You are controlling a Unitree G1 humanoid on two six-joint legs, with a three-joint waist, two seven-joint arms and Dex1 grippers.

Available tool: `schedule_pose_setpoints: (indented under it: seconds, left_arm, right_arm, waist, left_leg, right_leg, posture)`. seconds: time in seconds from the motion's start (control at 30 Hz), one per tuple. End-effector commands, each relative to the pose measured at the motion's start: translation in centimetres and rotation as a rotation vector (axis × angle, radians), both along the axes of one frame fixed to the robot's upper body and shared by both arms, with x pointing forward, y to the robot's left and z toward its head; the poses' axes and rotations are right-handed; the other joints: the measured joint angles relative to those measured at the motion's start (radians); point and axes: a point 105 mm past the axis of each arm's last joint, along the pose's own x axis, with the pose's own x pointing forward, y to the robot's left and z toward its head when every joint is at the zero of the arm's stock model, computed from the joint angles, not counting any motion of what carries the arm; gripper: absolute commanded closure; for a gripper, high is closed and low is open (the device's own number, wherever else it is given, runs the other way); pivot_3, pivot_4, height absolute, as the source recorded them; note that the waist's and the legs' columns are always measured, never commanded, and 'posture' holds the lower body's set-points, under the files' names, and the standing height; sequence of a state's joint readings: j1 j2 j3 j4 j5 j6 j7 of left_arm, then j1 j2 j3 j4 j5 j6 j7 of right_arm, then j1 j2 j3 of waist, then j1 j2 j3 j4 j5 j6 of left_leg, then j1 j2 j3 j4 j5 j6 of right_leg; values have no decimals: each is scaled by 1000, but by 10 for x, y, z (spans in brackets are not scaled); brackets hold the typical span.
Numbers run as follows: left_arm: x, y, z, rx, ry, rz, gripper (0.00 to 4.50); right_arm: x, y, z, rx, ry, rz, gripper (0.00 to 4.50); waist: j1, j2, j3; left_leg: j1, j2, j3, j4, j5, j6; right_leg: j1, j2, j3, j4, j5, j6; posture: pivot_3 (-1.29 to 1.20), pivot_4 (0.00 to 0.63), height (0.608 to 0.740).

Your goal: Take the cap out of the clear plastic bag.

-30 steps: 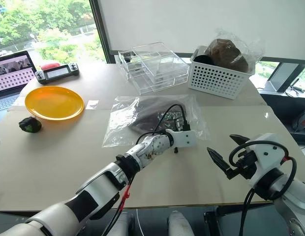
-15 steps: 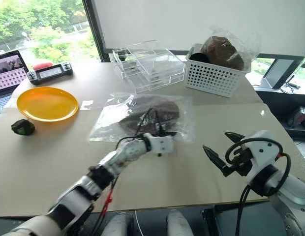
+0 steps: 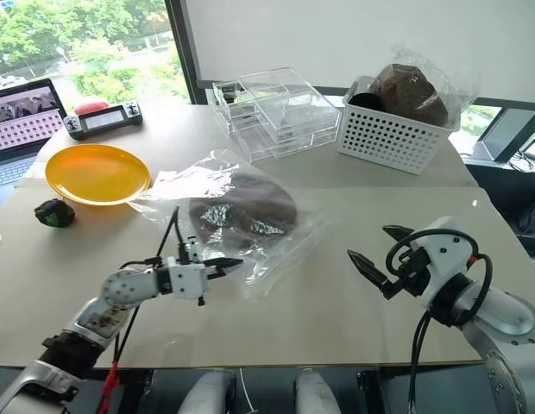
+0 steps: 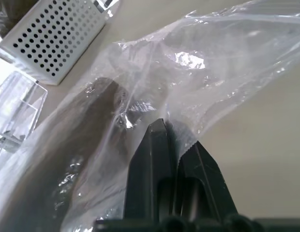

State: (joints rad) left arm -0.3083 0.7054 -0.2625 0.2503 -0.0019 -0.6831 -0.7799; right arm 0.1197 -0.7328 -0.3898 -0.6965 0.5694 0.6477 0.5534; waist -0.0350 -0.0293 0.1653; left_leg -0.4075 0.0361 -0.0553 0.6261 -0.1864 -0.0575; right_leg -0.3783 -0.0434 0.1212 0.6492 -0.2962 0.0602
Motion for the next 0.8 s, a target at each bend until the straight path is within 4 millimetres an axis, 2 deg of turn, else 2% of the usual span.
schedule_pose_setpoints:
  seconds: [0.03, 0.1, 0.23, 0.33, 0.43, 0.53, 0.7, 0.77, 0.8]
  left_arm:
    - [26, 44, 10, 106, -153, 88, 4418]
    - [41, 72, 13, 186, -212, 163, 4418]
    - [67, 100, 10, 283, -243, 322, 4418]
    - [66, 107, 3, 317, -252, 326, 4418]
    - [59, 107, 0, 304, -256, 298, 4418]
    - [53, 105, -1, 268, -251, 273, 3759]
    - [39, 101, -4, 231, -239, 207, 1921]
    - [31, 102, -5, 215, -235, 185, 1329]
    - [28, 103, -5, 209, -231, 179, 851]
  right_arm:
    - [1, 5, 9, -14, -53, 24, 0]
    - [1, 7, 7, -8, -50, 31, 0]
    - [4, 13, 5, -1, -48, 51, 0]
    - [6, 15, 5, 1, -49, 63, 0]
    - [7, 15, 5, -1, -49, 68, 0]
    - [8, 14, 4, -2, -48, 69, 0]
    - [10, 15, 2, -1, -44, 79, 0]
    - [11, 16, 2, 0, -43, 84, 0]
    - [11, 16, 2, 1, -43, 86, 0]
  waist:
    - [4, 0, 0]
    - [4, -4, 3]
    - [-4, -5, 3]
    - [-4, -4, 3]
    - [-2, -4, 3]
    - [-5, -4, 3]
    - [-7, -4, 3]
    - [-7, -4, 3]
    - [-7, -4, 3]
  left_leg:
    - [0, 0, 0, 0, 0, 0]
    - [0, 0, -1, 1, 0, 1]
    - [-3, 0, 0, 0, 1, 2]
    - [-9, 0, 0, 1, 1, 2]
    - [-8, 0, 0, 0, 1, 2]
    - [-7, 0, 1, 0, 1, 2]
    - [-7, 0, 1, 1, 1, 2]
    - [-7, 0, 1, 1, 1, 2]
    - [-7, 0, 1, 1, 1, 2]
  right_leg:
    - [0, 0, 0, 0, 0, 0]
    - [-1, 1, -2, 0, 0, 0]
    - [-4, 1, 0, 1, 2, 0]
    - [-9, 0, 0, 0, 3, 1]
    - [-9, 0, -1, 2, 4, -1]
    - [-9, 0, 0, 4, 3, 1]
    - [-10, 0, 0, 6, 3, 1]
    - [-10, 0, 0, 6, 3, 0]
    - [-10, 0, 0, 6, 3, 0]
  posture:
    - [0, 150, 735]
    - [0, 150, 735]
    - [0, 150, 735]
    - [0, 150, 735]
    - [0, 150, 735]
    - [0, 150, 735]
    - [0, 150, 735]
    - [0, 150, 735]
    - [0, 150, 735]
